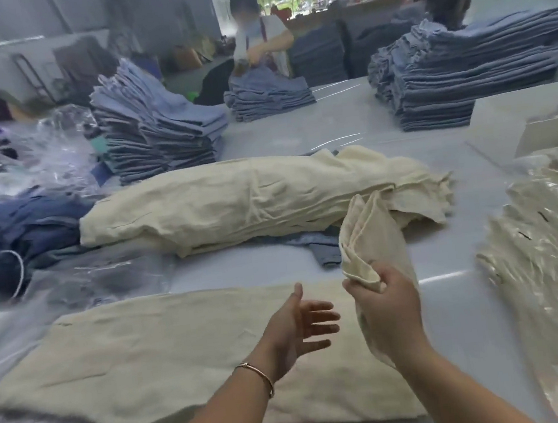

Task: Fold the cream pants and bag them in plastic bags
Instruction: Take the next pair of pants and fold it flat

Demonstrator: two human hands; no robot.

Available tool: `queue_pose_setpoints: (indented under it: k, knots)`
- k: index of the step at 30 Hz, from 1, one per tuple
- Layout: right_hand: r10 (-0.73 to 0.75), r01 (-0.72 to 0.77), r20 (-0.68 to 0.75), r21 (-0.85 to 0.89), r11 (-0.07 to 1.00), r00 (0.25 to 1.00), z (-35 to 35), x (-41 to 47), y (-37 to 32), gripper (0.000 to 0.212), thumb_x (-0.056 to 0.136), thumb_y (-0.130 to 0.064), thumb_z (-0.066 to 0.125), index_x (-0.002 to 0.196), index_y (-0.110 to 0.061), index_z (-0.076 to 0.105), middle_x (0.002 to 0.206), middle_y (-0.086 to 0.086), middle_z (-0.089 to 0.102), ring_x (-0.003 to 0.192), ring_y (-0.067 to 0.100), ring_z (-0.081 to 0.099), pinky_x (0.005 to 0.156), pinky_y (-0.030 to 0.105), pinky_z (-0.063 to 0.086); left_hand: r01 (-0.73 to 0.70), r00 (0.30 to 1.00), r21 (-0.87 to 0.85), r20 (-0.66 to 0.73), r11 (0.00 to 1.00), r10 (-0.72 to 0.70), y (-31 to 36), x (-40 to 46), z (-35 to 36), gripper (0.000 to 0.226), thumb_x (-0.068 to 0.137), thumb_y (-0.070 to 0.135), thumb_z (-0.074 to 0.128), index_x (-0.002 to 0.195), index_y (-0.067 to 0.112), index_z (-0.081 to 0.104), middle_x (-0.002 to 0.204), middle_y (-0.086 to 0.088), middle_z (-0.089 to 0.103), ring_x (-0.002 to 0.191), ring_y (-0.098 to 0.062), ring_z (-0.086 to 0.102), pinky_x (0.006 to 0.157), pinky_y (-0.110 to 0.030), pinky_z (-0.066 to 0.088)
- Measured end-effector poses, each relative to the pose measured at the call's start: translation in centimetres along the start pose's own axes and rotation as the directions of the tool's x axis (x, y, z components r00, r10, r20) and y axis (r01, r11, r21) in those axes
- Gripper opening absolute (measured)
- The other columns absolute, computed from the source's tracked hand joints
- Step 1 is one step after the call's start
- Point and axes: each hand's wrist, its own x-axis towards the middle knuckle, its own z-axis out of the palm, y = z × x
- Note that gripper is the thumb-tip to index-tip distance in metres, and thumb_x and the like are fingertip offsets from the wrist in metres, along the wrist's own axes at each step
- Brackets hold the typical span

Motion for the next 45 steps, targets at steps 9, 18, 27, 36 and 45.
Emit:
queue_pose_setpoints:
  k: [9,18,27,36,45]
  knots:
    - [-0.085,0.543,0.745,-0.398,0.739,0.661,15.6,-7.9,1.8,0.063,0.080,-0.066,0.038,0.127,-0.026,0.054,0.138,-0.005,0.045,0.125,0.018,0.043,0.102,0.029,0.035,0.023,0.992,0.020,-0.122,1.000,-0.021,2.0,-3.1,-15.4,0.023,0.091,0.008,0.057,0.111,-0.001,0.065,0.098,-0.016,0.072,0.085,-0.027,0.069,0.074,-0.033,0.056]
    - [0.076,0.139,0.193,-0.884,0.447,0.978,14.8,-3.0,5.5,0.053,0.099,-0.051,0.026,0.149,-0.033,0.024,0.161,-0.004,0.009,0.148,0.016,0.004,0.118,0.040,0.003,-0.135,0.960,0.333,-0.191,0.933,0.207,0.1,-2.5,-21.9,0.024,0.089,0.004,0.057,0.108,0.016,0.065,0.104,-0.007,0.072,0.094,-0.023,0.068,0.086,-0.037,0.054]
    - [0.272,0.042,0.130,-0.951,0.306,0.953,14.1,-3.5,9.4,0.059,0.096,-0.059,0.009,0.148,-0.042,-0.013,0.158,-0.012,-0.019,0.146,0.013,-0.017,0.115,0.047,-0.013,0.132,0.936,0.635,-0.333,0.761,0.115,-2.0,-1.8,-24.2,0.027,0.084,0.017,0.061,0.110,0.014,0.065,0.113,-0.004,0.069,0.103,-0.018,0.062,0.082,-0.023,0.047]
    - [-0.375,0.727,0.661,-0.397,0.560,0.650,19.0,-7.5,5.1,0.044,0.058,-0.044,0.084,0.096,-0.029,0.070,0.091,-0.014,0.065,0.079,0.007,0.062,0.060,0.014,0.049,0.271,0.775,0.785,-0.521,0.557,0.358,-4.5,-3.8,-22.9,0.032,0.078,0.056,0.062,0.084,0.026,0.053,0.098,0.005,0.043,0.093,-0.019,0.057,0.078,-0.029,0.047]
    - [-0.471,0.857,0.753,-0.237,0.457,0.459,23.6,-8.4,3.0,0.024,0.045,-0.029,0.074,0.056,-0.022,0.054,0.066,-0.008,0.054,0.053,0.012,0.053,0.041,0.022,0.031,0.192,0.802,0.618,-0.546,0.762,0.241,-2.0,-4.4,-22.9,0.044,0.065,0.038,0.064,0.042,0.017,0.033,0.058,-0.001,0.033,0.061,-0.029,0.038,0.059,-0.034,0.034]
